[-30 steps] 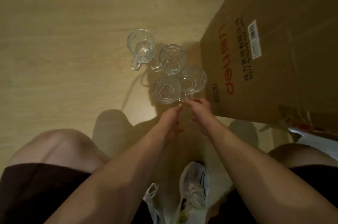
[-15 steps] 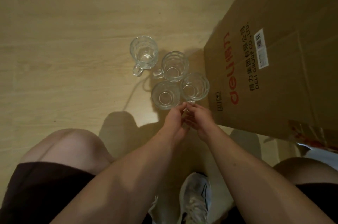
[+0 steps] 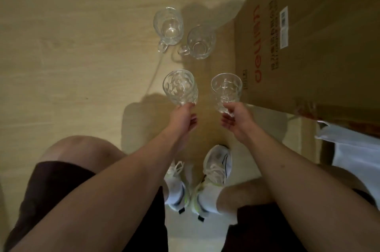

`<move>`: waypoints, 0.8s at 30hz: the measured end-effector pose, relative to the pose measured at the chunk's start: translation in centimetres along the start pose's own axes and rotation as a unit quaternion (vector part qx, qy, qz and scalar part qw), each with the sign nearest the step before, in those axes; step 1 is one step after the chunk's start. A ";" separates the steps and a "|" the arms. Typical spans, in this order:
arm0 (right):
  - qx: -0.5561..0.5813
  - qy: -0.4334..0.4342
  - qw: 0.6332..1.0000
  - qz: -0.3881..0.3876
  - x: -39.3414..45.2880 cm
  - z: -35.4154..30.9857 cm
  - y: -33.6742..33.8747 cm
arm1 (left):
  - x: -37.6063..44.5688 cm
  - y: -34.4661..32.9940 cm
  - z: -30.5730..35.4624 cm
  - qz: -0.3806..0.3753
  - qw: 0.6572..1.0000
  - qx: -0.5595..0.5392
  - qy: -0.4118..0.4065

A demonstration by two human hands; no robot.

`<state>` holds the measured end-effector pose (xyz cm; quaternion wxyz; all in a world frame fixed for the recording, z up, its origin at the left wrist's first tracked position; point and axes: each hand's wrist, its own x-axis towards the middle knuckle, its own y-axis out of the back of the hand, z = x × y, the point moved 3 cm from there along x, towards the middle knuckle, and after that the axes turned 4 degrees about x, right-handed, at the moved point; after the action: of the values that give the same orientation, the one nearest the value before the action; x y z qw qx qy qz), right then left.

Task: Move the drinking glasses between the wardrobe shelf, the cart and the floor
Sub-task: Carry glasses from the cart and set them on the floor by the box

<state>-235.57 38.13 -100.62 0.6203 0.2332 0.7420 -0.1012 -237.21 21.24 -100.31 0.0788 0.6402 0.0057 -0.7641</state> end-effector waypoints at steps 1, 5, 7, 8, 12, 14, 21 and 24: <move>-0.008 -0.012 1.000 0.002 -2.0 0.2 0.7 | -2.0 0.9 -0.1 -0.001 1.000 0.003 0.008; -0.043 -0.037 0.998 0.002 -13.3 -0.5 2.3 | -12.9 4.5 1.1 0.008 1.000 0.019 0.008; -0.047 -0.034 0.998 -0.005 -19.8 -1.7 2.2 | -19.4 6.0 2.5 0.008 1.000 0.013 -0.002; -0.051 -0.031 0.998 -0.012 -22.9 -2.6 1.9 | -22.5 6.7 3.5 0.007 1.000 0.012 -0.007; -0.076 0.011 0.995 -0.057 -36.6 -7.8 -0.3 | -35.8 9.7 9.2 -0.001 0.999 -0.014 -0.047; -0.088 0.045 0.992 -0.082 -42.2 -11.0 -1.7 | -41.3 11.1 12.7 0.001 0.997 -0.029 -0.074; -0.111 0.202 0.954 -0.194 -61.3 -22.4 -8.7 | -59.8 17.4 25.6 0.010 0.966 -0.100 -0.240; -0.129 0.270 0.926 -0.232 -68.5 -25.9 -11.6 | -66.7 20.6 29.0 0.036 0.940 -0.122 -0.318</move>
<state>-255.25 24.32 -30.47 0.3800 -0.0085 0.9216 -0.0788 -251.70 5.28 -27.89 0.1812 0.3491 0.0500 -0.9180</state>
